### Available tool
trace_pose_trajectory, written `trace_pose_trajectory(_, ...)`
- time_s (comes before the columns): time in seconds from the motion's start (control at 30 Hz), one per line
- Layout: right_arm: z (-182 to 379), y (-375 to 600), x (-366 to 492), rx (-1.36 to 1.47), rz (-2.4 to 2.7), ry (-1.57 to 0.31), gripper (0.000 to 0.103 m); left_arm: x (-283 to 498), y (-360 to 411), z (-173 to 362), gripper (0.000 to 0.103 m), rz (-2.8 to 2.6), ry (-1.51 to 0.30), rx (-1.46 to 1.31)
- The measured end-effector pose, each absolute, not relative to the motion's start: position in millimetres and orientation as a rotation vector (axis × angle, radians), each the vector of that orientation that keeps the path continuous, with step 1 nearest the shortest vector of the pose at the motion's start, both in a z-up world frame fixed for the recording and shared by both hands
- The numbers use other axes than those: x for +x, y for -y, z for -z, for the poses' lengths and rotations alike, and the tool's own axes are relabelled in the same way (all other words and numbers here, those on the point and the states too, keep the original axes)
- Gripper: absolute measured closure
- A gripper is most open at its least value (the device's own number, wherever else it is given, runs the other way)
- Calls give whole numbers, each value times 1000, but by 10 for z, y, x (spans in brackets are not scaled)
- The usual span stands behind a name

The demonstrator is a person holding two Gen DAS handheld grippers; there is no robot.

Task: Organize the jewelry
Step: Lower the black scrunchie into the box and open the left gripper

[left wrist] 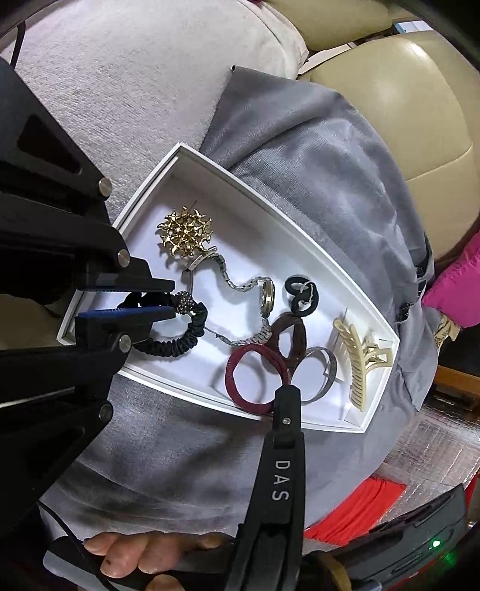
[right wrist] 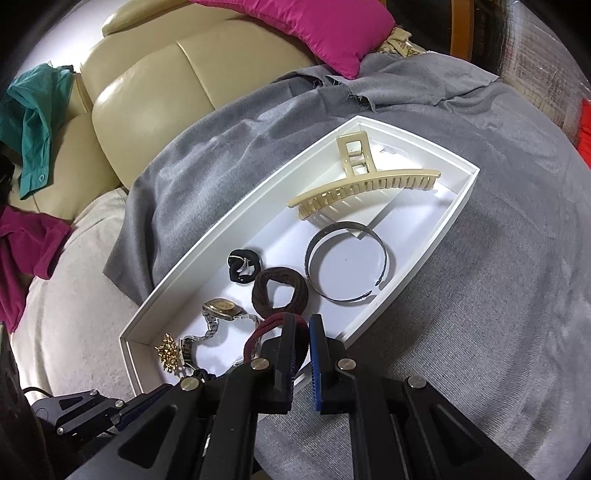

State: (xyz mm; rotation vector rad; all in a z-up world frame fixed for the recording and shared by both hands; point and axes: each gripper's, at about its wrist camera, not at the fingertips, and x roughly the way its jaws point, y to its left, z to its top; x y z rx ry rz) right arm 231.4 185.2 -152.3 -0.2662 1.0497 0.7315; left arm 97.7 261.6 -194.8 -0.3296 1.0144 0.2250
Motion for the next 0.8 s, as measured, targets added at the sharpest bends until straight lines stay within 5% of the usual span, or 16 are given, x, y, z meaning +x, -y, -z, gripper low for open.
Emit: trace_pose_trajectory(0.8,1506,-1906,2335,-274,-718,-1120,91,1002,-2663,2034,96,-217,-1054,-367)
